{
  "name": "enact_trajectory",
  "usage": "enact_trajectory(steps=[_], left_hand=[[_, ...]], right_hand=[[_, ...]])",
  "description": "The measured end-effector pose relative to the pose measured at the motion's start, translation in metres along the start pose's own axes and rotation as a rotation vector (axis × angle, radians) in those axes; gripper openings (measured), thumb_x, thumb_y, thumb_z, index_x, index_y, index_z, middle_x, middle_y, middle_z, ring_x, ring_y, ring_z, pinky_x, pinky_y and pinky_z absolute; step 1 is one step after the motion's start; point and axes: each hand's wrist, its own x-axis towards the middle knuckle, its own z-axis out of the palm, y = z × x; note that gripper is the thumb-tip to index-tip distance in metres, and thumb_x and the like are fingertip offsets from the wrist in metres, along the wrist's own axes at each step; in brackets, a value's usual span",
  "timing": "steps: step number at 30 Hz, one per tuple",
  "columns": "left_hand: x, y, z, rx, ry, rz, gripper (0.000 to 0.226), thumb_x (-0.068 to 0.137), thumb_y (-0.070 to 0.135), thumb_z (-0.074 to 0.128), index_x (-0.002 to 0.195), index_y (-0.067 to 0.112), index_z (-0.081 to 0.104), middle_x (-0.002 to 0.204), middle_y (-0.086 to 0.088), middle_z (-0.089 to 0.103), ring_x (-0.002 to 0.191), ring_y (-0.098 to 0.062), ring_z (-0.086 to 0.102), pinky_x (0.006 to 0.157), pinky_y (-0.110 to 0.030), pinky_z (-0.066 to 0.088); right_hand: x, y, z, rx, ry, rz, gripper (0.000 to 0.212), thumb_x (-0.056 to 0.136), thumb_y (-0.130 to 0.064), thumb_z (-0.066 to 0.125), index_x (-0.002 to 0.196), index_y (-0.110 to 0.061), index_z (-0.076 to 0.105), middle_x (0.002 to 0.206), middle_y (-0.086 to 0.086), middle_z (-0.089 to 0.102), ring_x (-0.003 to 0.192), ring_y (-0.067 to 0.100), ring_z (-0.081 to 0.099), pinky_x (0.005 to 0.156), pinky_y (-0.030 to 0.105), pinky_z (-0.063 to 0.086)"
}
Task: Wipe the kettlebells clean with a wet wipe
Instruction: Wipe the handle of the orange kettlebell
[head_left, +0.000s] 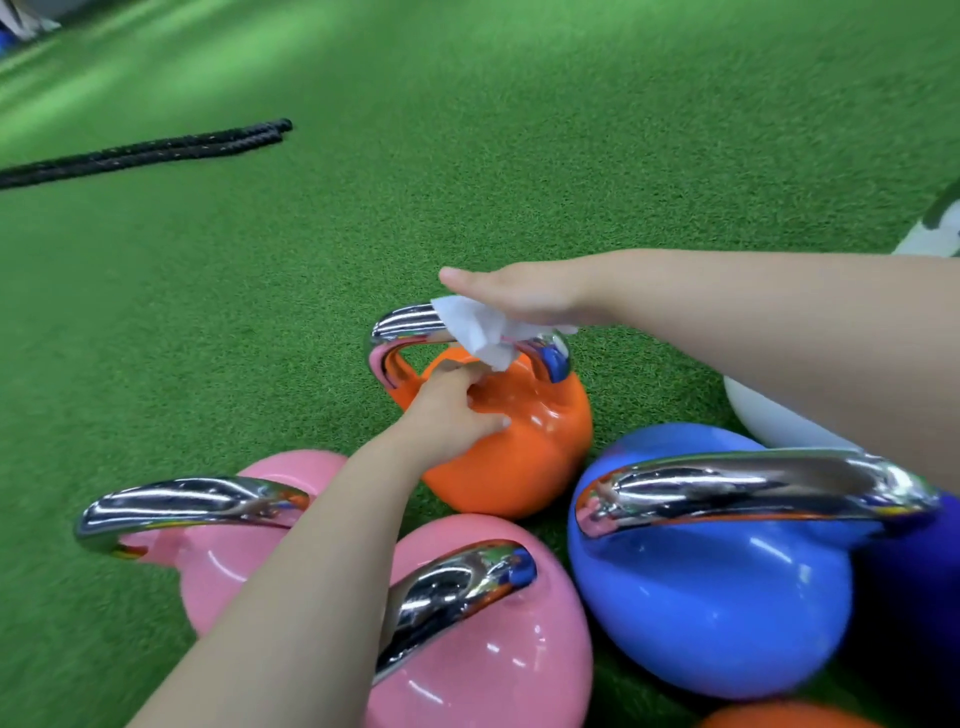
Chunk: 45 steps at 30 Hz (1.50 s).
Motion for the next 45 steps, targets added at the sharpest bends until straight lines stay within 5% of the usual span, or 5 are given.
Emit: enact_trajectory(steps=[10, 23, 29, 42, 45], left_hand=[[-0.003, 0.001, 0.002, 0.053, 0.004, -0.038, 0.051, 0.079, 0.016, 0.071, 0.125, 0.008, 0.052, 0.124, -0.013, 0.042, 0.095, -0.017, 0.043, 0.078, -0.014, 0.031], [0.0, -0.003, 0.005, 0.037, 0.016, -0.011, 0.062, 0.076, 0.014, 0.073, 0.133, 0.016, 0.047, 0.117, -0.009, 0.041, 0.095, -0.018, 0.043, 0.091, -0.022, 0.035], [0.001, -0.004, 0.004, 0.041, 0.024, 0.008, 0.06, 0.076, 0.013, 0.073, 0.131, 0.019, 0.05, 0.107, -0.002, 0.038, 0.092, -0.014, 0.039, 0.093, -0.023, 0.034], [0.003, -0.002, 0.005, 0.069, -0.008, -0.03, 0.062, 0.075, 0.017, 0.074, 0.132, 0.02, 0.048, 0.122, -0.011, 0.042, 0.11, -0.027, 0.047, 0.102, -0.035, 0.037], [0.004, -0.003, 0.005, 0.092, -0.013, -0.021, 0.061, 0.075, 0.017, 0.074, 0.131, 0.017, 0.049, 0.114, -0.007, 0.043, 0.109, -0.026, 0.047, 0.1, -0.031, 0.037]], right_hand=[[-0.007, 0.055, 0.008, 0.372, -0.09, 0.114, 0.058, 0.102, -0.038, 0.018, 0.082, 0.004, 0.053, 0.03, 0.009, 0.04, 0.042, 0.013, 0.052, 0.108, 0.036, 0.03], [-0.015, 0.069, 0.008, 0.502, -0.141, 0.269, 0.052, 0.101, -0.044, 0.017, 0.127, -0.011, 0.046, 0.136, 0.011, 0.049, 0.124, 0.022, 0.049, 0.105, 0.032, 0.036], [-0.016, 0.064, 0.01, 0.558, -0.103, 0.328, 0.049, 0.102, -0.04, 0.016, 0.079, -0.013, 0.049, 0.098, 0.011, 0.059, 0.094, 0.022, 0.057, 0.1, 0.038, 0.043], [-0.01, 0.063, 0.01, 0.797, -0.138, 0.532, 0.046, 0.101, -0.032, 0.024, 0.119, 0.0, 0.052, 0.115, 0.018, 0.056, 0.101, 0.026, 0.056, 0.099, 0.041, 0.045], [-0.013, 0.057, 0.01, 0.828, -0.143, 0.522, 0.041, 0.102, -0.028, 0.025, 0.095, 0.001, 0.054, 0.091, 0.018, 0.056, 0.081, 0.026, 0.057, 0.066, 0.037, 0.057]])
